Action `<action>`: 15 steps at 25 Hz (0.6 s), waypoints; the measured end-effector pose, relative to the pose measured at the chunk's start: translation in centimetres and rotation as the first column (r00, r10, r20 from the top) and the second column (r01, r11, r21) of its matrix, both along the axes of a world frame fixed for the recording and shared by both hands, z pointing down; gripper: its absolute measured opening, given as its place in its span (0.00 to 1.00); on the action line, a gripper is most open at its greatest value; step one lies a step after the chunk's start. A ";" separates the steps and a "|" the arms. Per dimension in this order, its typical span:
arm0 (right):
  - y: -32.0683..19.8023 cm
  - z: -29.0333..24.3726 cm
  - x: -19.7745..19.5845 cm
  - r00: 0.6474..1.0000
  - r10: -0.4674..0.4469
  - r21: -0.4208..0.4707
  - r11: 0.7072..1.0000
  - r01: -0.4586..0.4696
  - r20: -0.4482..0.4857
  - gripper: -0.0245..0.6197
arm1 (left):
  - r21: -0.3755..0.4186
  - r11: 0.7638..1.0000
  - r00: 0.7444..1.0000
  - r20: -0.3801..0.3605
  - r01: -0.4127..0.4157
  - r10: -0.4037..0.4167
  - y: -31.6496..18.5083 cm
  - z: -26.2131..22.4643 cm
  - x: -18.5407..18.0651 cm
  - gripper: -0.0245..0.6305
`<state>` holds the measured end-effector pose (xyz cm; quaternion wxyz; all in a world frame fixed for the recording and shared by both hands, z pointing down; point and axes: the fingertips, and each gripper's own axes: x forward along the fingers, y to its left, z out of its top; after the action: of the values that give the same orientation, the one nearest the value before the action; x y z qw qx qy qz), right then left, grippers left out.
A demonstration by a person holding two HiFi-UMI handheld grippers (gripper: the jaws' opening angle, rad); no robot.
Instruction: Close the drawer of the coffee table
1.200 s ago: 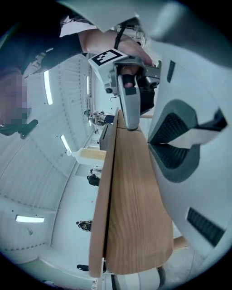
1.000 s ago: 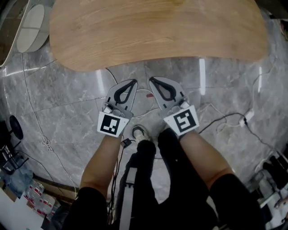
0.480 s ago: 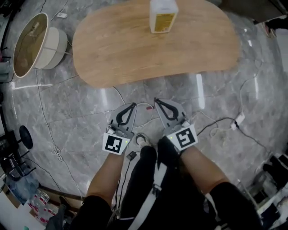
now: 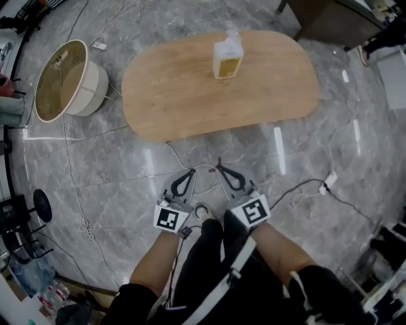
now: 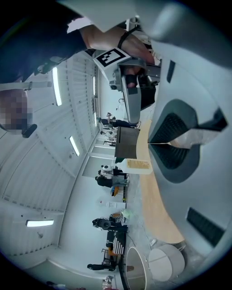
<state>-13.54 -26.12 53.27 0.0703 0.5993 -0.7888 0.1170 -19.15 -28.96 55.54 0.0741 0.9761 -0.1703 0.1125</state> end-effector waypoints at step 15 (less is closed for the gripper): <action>3.5 -9.4 -2.6 0.998 0.045 -0.024 0.999 -0.046 -0.038 0.05 | -0.001 1.000 1.000 0.024 -0.017 0.017 1.8 -8.1 -5.9 0.05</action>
<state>-16.12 -22.63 43.91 0.0895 0.6185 -0.7719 0.1172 -25.08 -27.18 47.45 0.0716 0.9761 -0.1628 0.1248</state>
